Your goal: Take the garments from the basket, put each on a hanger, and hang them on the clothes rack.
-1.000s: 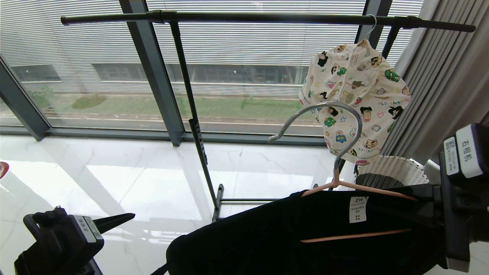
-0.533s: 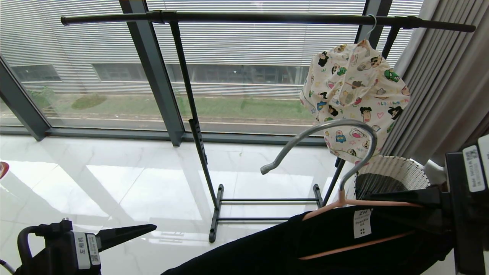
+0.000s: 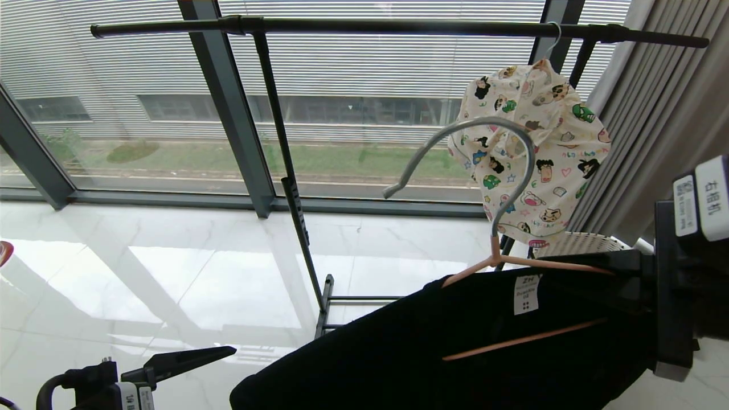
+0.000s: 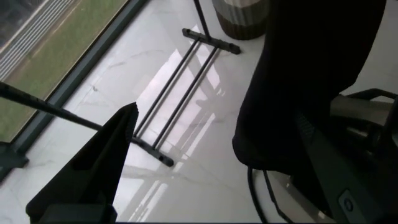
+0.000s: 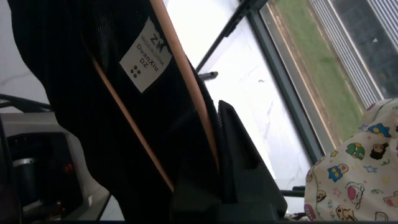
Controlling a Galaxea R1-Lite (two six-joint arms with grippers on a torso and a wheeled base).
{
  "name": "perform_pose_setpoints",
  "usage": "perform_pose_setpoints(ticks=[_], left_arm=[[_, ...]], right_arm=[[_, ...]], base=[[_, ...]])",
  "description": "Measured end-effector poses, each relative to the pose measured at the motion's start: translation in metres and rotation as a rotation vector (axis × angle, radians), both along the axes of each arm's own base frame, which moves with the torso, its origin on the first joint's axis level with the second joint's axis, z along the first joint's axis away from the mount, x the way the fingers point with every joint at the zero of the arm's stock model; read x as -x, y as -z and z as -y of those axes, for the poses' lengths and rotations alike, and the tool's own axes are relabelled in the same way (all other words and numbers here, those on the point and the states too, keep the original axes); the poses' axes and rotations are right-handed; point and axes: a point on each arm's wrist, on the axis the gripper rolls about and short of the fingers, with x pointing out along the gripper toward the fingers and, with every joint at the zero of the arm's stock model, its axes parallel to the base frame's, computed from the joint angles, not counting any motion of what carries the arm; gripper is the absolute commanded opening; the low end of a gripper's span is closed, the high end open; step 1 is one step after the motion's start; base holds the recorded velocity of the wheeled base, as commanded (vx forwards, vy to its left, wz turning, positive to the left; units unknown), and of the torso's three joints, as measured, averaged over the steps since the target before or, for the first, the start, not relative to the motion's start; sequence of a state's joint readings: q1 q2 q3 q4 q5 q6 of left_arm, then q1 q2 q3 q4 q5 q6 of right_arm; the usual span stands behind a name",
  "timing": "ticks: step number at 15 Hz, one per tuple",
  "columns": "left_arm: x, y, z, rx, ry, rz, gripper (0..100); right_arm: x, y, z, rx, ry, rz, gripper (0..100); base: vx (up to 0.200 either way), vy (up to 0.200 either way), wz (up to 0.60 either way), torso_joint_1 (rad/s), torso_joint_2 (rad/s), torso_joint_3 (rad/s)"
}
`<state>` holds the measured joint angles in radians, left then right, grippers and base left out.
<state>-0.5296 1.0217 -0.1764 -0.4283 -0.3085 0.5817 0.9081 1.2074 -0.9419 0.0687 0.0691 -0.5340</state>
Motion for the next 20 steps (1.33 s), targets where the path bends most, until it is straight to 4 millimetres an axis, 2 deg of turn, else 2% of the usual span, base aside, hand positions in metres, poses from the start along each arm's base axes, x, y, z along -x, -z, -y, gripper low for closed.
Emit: perform_pose_setpoints(ticks=[5,6,14,20], left_arm=[[-0.005,-0.001,0.003,-0.001,-0.004,-0.014,100],[-0.006,0.0,0.003,0.004,-0.01,-0.032,0],[-0.01,0.009,0.001,-0.036,-0.1,-0.08,0],[-0.018,0.014,-0.023,-0.048,-0.336,-0.088,0]], right_arm=[[0.005,0.005,-0.011,0.021,-0.06,-0.007,0],[0.007,0.005,-0.012,0.022,-0.067,-0.006,0],[0.008,0.003,-0.01,0.015,-0.043,0.002,0],[-0.005,-0.004,0.014,-0.036,0.109,0.001,0]], base=[[0.0,0.0,0.0,0.0,0.0,0.0],[0.0,0.0,0.0,0.0,0.0,0.0],[0.0,0.0,0.0,0.0,0.0,0.0],[0.0,0.0,0.0,0.0,0.0,0.0]])
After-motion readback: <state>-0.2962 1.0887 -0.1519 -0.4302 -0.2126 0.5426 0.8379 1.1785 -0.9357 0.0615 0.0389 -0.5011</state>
